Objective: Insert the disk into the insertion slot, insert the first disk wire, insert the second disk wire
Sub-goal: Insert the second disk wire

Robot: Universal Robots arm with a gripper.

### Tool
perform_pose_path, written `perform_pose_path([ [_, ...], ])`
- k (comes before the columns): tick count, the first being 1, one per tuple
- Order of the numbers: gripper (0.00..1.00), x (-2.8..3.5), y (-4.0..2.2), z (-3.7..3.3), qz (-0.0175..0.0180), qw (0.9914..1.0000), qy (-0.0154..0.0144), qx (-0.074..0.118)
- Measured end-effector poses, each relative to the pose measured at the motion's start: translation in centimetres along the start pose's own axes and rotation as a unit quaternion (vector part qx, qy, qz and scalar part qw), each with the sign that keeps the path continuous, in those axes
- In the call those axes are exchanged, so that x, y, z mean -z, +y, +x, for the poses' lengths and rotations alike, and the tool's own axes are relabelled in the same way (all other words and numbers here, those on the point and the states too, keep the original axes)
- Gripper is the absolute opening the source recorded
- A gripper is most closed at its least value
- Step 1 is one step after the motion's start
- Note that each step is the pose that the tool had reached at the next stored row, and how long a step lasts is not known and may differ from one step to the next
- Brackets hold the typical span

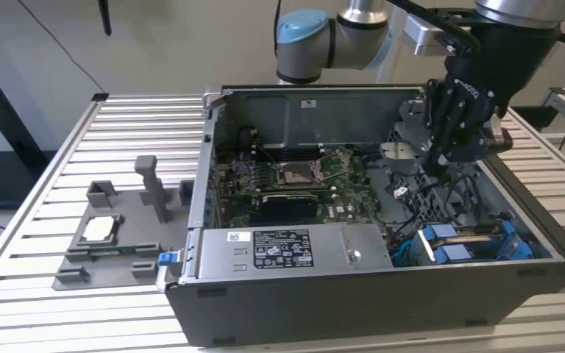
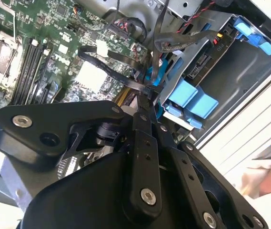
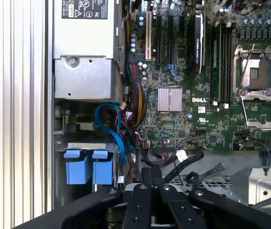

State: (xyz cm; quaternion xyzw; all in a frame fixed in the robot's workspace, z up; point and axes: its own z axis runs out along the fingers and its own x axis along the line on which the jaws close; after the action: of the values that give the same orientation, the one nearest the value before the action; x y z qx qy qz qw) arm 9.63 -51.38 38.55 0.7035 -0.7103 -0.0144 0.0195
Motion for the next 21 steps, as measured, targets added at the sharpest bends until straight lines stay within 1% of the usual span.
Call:
perform_pose_path([
  [1, 0.18, 0.0, 0.0, 0.0, 0.0, 1.0, 0.0001, 0.0],
  [2, 0.24, -0.01, 0.01, -0.01, 0.0, 1.0, 0.0007, 0.0],
  [4, 0.24, 0.0, 0.04, -0.01, 0.0, 0.99999, 0.0042, 0.0],
  [5, 0.31, 0.0, 0.07, 0.0, 0.0001, 0.99999, 0.0054, 0.0],
  [8, 0.31, 0.0, 0.14, 0.02, 0.0004, 0.99997, 0.0081, 0.0],
  [11, 0.31, 0.0, 0.16, 0.05, 0.001, 0.99993, 0.0119, 0.0],
  [12, 0.31, -0.01, 0.17, 0.07, 0.0012, 0.9999, 0.0139, 0.0],
  [13, 0.31, -0.01, 0.17, 0.06, 0.0018, 0.99983, 0.0184, -0.001],
  [14, 0.31, -0.07, 0.18, 0.07, 0.0034, 0.99978, 0.0208, -0.001],
  [15, 0.31, -0.17, 0.17, 0.07, 0.0054, 0.99975, 0.0217, -0.001],
  [19, 0.31, -0.57, 0.14, 0.06, 0.012, 0.99965, 0.0237, -0.001],
  [20, 0.31, -0.63, 0.13, 0.06, 0.0128, 0.99963, 0.0239, -0.001],
  [21, 0.31, -0.65, 0.13, 0.06, 0.0129, 0.99963, 0.0239, -0.001],
])
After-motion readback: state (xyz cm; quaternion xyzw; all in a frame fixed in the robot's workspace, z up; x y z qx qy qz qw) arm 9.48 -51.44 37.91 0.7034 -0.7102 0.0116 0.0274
